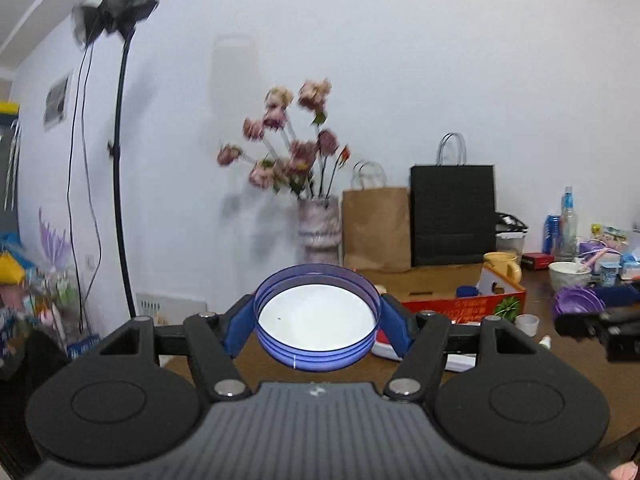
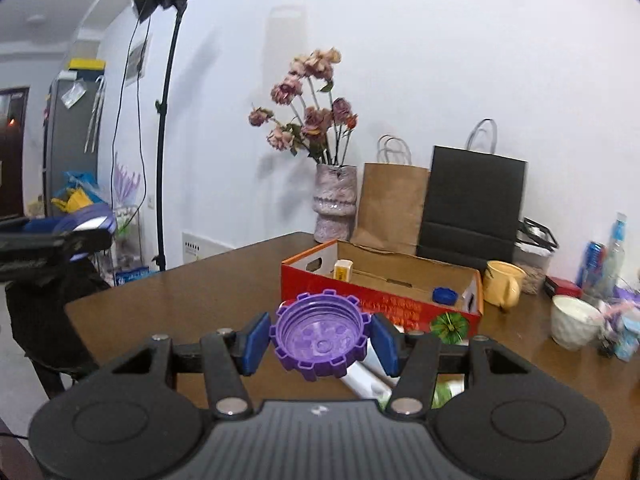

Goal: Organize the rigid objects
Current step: 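Carry the lid and purple cap into the cardboard box while both tools open to release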

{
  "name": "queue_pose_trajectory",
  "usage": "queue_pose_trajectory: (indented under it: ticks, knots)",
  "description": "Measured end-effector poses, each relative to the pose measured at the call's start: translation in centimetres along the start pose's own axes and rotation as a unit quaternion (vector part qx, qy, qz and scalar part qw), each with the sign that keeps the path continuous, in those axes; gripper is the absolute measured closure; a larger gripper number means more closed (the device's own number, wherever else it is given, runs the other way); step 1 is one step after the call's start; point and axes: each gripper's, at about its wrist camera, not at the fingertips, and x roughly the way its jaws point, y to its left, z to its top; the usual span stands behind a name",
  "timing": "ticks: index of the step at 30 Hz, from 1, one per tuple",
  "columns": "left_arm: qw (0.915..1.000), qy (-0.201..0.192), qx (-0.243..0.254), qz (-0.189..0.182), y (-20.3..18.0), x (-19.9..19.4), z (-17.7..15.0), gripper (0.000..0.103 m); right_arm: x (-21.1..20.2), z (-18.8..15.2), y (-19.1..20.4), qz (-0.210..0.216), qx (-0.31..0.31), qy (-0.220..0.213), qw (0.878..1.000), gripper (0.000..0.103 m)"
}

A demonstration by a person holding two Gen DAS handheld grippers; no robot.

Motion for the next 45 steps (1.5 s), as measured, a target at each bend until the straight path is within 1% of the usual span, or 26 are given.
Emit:
queue_pose_trajectory:
  ticks: [3,5,7,10,12,16,20,22,24,27,31,36,41,43,45]
  knots:
    - [0.9997,-0.016,0.016,-0.012,-0.4,-2.0,0.2,0.036,-3.0,-0.9,0.9,-0.018,0.006,-0.010,1.000,0.049]
    - [0.9996,-0.019,0.012,-0.018,-0.5,-2.9,0.0,0.036,-4.6,-1.6,1.2,-0.031,0.015,-0.015,0.999,0.049]
    - [0.9996,-0.015,0.000,-0.022,-0.5,-3.5,-0.1,0.036,-5.9,-2.2,1.0,-0.040,0.032,-0.014,0.999,0.049]
    - [0.9990,-0.023,0.013,-0.036,-1.2,-4.0,-0.1,0.036,-7.0,-2.9,0.9,-0.054,0.032,-0.009,0.998,0.049]
    - [0.9988,-0.030,0.017,-0.034,-1.6,-4.1,-0.4,0.036,-6.9,-3.2,0.6,-0.057,0.041,-0.006,0.998,0.049]
    - [0.9991,-0.010,0.010,-0.040,-2.1,-2.8,-1.3,0.036,-5.6,-3.4,0.3,-0.052,0.045,0.000,0.998,0.049]
    - [0.9992,-0.002,0.005,-0.039,-2.0,-1.1,-1.2,0.036,-3.4,-2.6,-0.8,-0.044,0.048,-0.003,0.998,0.049]
    - [0.9989,-0.003,0.002,-0.046,-1.9,0.2,-1.0,0.036,-2.2,-1.8,-1.9,-0.038,0.052,-0.007,0.998,0.049]
    - [0.9989,0.006,0.000,-0.047,-2.1,2.0,-0.8,0.036,-0.7,-1.0,-3.0,-0.034,0.059,-0.004,0.998,0.049]
    - [0.9980,0.019,-0.008,-0.059,-2.5,5.7,-0.1,0.036,2.1,0.6,-4.6,-0.032,0.058,-0.002,0.998,0.049]
    - [0.9953,0.045,-0.023,-0.083,-2.9,11.9,1.3,0.036,6.4,2.9,-6.9,-0.024,0.066,-0.001,0.998,0.049]
    - [0.9918,0.074,-0.028,-0.100,-3.8,18.5,2.8,0.036,12.1,5.6,-9.5,-0.010,0.077,0.010,0.997,0.049]
    - [0.9845,0.116,-0.033,-0.128,-4.7,26.4,4.9,0.036,18.6,8.7,-13.0,0.019,0.100,0.043,0.994,0.049]
    - [0.9792,0.141,-0.038,-0.141,-5.2,30.3,5.8,0.036,21.5,9.8,-14.6,0.021,0.110,0.064,0.992,0.049]
    - [0.9707,0.167,-0.042,-0.167,-5.9,34.2,6.5,0.036,24.8,10.7,-16.3,0.026,0.122,0.089,0.988,0.049]
